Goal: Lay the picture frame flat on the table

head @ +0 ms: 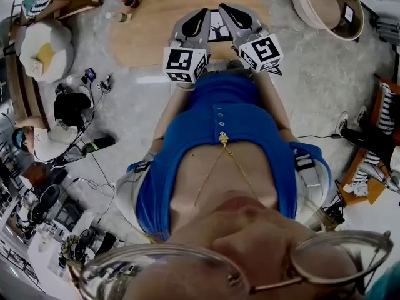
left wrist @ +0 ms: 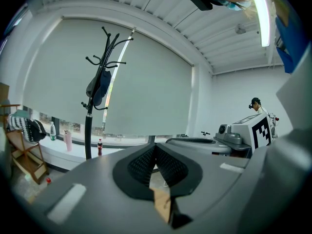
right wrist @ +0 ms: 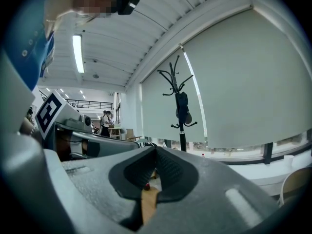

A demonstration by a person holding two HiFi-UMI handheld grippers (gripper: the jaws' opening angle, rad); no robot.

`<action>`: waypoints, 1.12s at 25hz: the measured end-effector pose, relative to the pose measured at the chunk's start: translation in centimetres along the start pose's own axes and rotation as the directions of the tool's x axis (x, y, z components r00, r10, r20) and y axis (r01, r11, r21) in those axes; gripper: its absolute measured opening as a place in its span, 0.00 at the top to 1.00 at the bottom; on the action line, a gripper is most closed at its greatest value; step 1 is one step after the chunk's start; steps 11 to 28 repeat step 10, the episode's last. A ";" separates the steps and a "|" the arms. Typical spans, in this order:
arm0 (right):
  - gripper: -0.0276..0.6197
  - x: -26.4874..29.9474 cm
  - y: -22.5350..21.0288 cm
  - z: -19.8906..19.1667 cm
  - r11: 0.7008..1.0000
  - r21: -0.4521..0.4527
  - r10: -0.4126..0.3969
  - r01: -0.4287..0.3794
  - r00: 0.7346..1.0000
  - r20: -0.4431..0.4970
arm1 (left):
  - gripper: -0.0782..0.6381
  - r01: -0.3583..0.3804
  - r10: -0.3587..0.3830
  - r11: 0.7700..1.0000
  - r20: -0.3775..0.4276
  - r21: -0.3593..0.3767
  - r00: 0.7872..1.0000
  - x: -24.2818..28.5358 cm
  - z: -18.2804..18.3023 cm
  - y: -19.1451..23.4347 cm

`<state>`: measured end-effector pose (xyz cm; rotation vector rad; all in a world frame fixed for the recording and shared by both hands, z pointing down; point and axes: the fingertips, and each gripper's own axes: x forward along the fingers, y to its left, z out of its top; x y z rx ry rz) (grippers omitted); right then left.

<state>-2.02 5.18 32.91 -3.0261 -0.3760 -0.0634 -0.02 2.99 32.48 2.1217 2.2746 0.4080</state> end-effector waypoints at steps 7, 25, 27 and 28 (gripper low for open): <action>0.95 0.3 -0.3 0.0 1.000 0.006 0.004 -0.004 1.000 -0.005 | 0.89 -0.002 0.002 1.000 -0.003 0.000 1.000 0.3 0.0 0.3; 0.95 0.5 -0.3 0.0 1.000 0.007 0.004 -0.004 1.000 -0.006 | 0.89 -0.004 0.004 1.000 -0.004 0.001 1.000 0.3 0.0 0.6; 0.95 0.5 -0.3 0.0 1.000 0.007 0.004 -0.004 1.000 -0.006 | 0.89 -0.004 0.004 1.000 -0.004 0.001 1.000 0.3 0.0 0.6; 0.95 0.5 -0.3 0.0 1.000 0.007 0.004 -0.004 1.000 -0.006 | 0.89 -0.004 0.004 1.000 -0.004 0.001 1.000 0.3 0.0 0.6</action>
